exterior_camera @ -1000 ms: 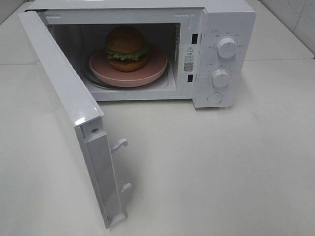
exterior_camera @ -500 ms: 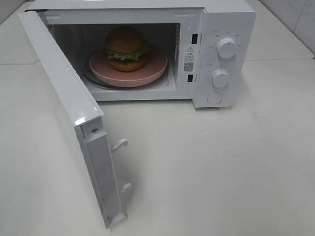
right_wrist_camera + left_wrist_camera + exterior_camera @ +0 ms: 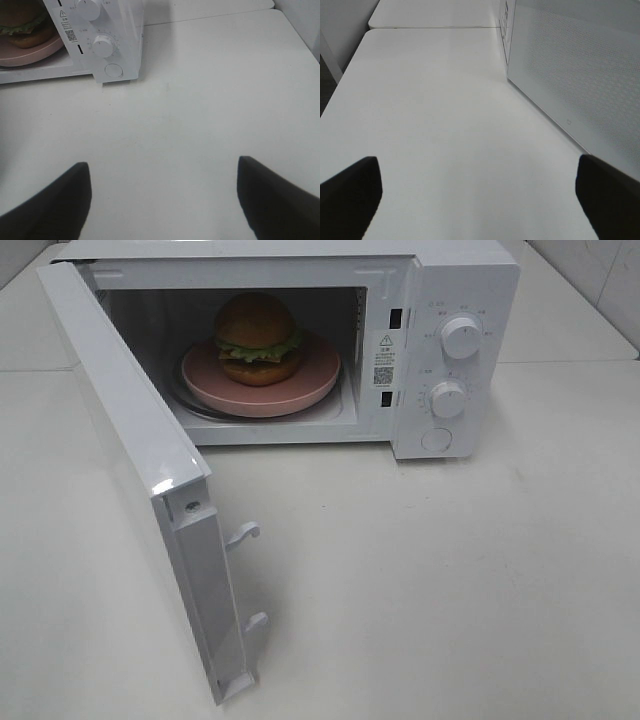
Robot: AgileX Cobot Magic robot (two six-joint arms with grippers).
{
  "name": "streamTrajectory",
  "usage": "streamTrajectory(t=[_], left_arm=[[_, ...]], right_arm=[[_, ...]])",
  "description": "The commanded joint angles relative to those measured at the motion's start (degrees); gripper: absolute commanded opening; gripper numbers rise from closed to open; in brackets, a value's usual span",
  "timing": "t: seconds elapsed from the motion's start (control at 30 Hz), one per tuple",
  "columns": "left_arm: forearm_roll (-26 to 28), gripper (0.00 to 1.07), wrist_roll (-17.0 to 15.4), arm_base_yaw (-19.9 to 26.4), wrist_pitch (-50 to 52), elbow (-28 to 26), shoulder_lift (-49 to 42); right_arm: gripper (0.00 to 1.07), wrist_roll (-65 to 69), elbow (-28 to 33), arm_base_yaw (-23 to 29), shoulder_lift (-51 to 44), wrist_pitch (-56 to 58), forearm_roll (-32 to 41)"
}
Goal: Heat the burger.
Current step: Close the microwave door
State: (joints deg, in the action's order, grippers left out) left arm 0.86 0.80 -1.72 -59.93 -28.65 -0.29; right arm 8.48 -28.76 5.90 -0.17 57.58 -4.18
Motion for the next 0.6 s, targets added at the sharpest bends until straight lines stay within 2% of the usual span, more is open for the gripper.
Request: streamTrajectory(t=[0.03,0.6], left_arm=[[0.2,0.98,0.1,0.2,0.5,0.2,-1.1],[-0.9,0.98,-0.2,0.2,0.5,0.2,-1.1]], right_arm=[[0.76,-0.1,0.1,-0.5,-1.7,-0.2,-0.1],[0.76,-0.1,0.1,-0.5,-1.7,-0.2,-0.1]])
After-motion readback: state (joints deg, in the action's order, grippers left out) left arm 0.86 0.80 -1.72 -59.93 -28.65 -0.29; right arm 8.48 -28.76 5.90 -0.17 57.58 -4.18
